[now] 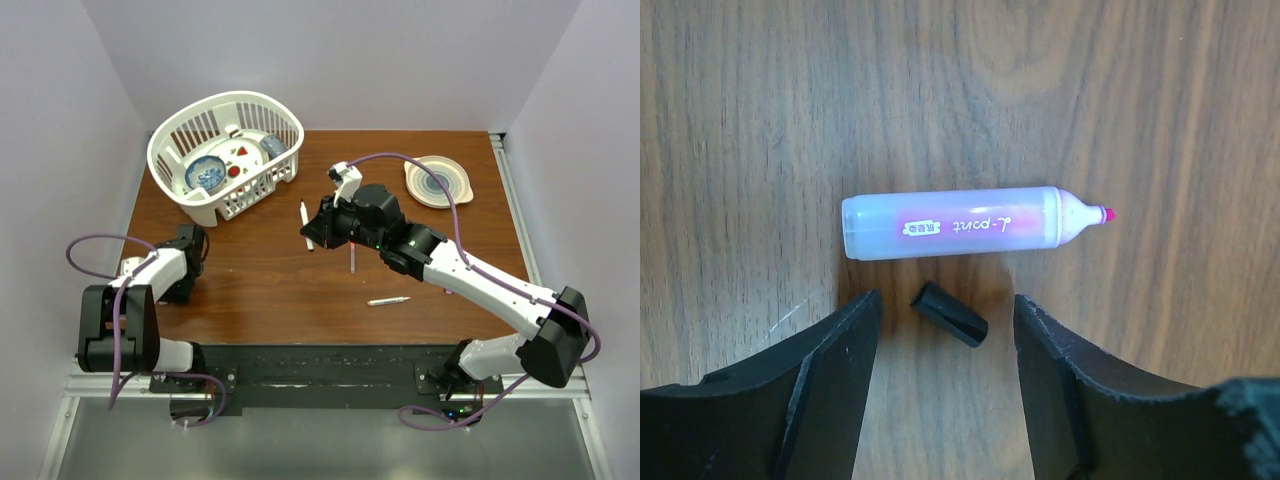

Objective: Insert the pens into the pen caps

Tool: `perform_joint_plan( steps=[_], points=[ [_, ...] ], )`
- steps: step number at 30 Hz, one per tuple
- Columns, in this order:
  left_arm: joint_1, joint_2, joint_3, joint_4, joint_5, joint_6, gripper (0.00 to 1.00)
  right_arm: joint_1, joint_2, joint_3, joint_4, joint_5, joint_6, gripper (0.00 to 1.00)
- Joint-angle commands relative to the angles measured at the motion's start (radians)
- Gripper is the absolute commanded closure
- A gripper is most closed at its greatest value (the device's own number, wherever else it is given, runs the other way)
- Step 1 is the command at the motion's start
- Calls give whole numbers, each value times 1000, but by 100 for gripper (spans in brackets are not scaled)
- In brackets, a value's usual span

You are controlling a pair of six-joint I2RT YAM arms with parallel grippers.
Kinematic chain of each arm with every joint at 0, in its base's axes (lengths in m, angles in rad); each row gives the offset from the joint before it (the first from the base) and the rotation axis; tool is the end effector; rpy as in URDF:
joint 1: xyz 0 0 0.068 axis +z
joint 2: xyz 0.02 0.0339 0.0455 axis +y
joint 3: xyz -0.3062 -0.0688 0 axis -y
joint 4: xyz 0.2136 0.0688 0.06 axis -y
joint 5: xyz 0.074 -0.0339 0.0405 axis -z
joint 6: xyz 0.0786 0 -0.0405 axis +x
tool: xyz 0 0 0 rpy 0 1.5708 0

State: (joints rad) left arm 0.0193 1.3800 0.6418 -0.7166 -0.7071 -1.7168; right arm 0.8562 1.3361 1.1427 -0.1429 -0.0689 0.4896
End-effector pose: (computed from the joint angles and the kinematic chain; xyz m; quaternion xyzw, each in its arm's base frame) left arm 0.1748 0.0544 0.1819 -0.7276 0.5900 0.1876 0.2953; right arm 0.2016 0.2406 0.3788 -0.1682 0.7977 0.3825 0.4349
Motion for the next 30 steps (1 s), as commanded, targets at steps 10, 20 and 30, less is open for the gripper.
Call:
perform_joint_plan(
  steps=[10,20,30],
  points=[
    [13,33,-8,69,4,75,57,0,-51,9,23,11,0,100],
    [14,4,-24,75,77,108,84,0,-120,-23,11,37,-32,100],
    [-68,-139,-83,86,241,177,100,1,-201,-83,69,41,-25,100]
  ],
)
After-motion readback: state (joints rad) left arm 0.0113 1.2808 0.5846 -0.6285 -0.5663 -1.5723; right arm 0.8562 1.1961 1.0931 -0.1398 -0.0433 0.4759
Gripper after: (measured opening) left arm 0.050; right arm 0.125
